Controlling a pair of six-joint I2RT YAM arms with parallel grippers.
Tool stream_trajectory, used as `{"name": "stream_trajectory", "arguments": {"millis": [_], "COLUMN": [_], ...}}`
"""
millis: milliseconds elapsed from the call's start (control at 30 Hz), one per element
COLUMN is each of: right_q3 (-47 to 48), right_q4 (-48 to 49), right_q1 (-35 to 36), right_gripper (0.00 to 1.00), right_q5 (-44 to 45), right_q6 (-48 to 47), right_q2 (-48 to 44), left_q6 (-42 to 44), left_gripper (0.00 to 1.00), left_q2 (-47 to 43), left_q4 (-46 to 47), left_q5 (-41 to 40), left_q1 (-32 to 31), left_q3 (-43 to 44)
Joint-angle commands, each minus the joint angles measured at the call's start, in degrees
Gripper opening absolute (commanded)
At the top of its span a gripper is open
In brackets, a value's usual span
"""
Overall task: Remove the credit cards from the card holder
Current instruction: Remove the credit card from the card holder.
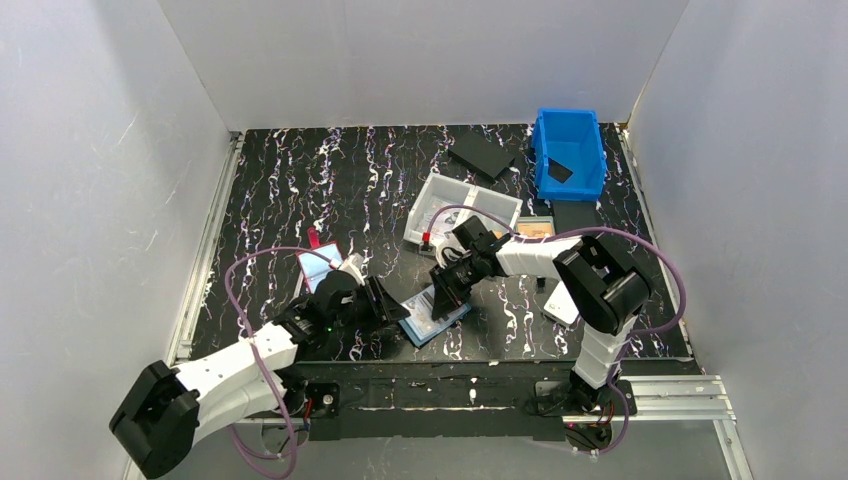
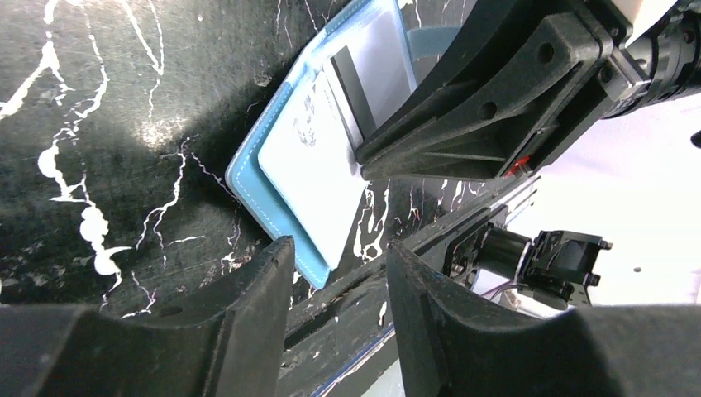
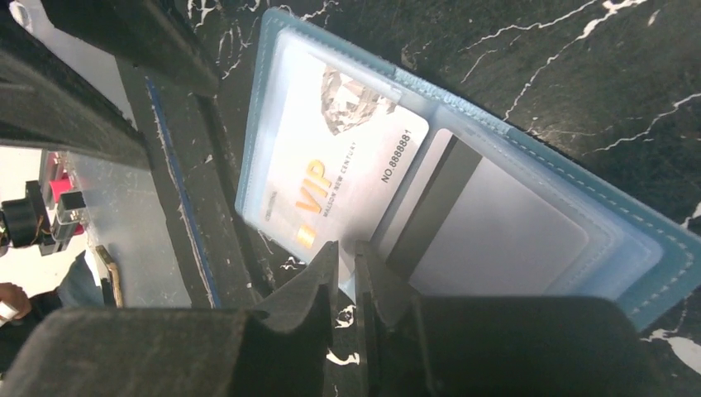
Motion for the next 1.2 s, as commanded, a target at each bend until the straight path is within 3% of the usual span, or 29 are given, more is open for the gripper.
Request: {"name": "stream_trajectory", "arguments": {"millis": [0,333,600,1167], "right_q3": [1.5,1.4,1.5,1.9], "right_q4": [-0.7,-0.8,-0.9,-1.8], "right_q1": [0.1,0.1,0.1,0.1], "right_gripper": [0.22,0.22,0.22,0.22], "right_q5": [2.2,2.7,2.5,2.6], "right_q6": [-0.7,-1.0,-1.0,-1.4], "right_q2": [2.0,2.0,2.1,2.4], "left_q6": [-2.1,-4.9,-9.7,-8.9], "left_gripper": [0.40,0.35,0.37,0.41], "left_q2": [3.7,9.1,12.8,12.3], "left_q4": [5.9,12.7,12.4,5.4], "left_q5": [3.5,2.1,-1.1,-3.8], "left_q1": [-0.3,-2.0,-2.1,-2.5], "left_q3": [1.0,-0.2,-2.3,-0.4]}}
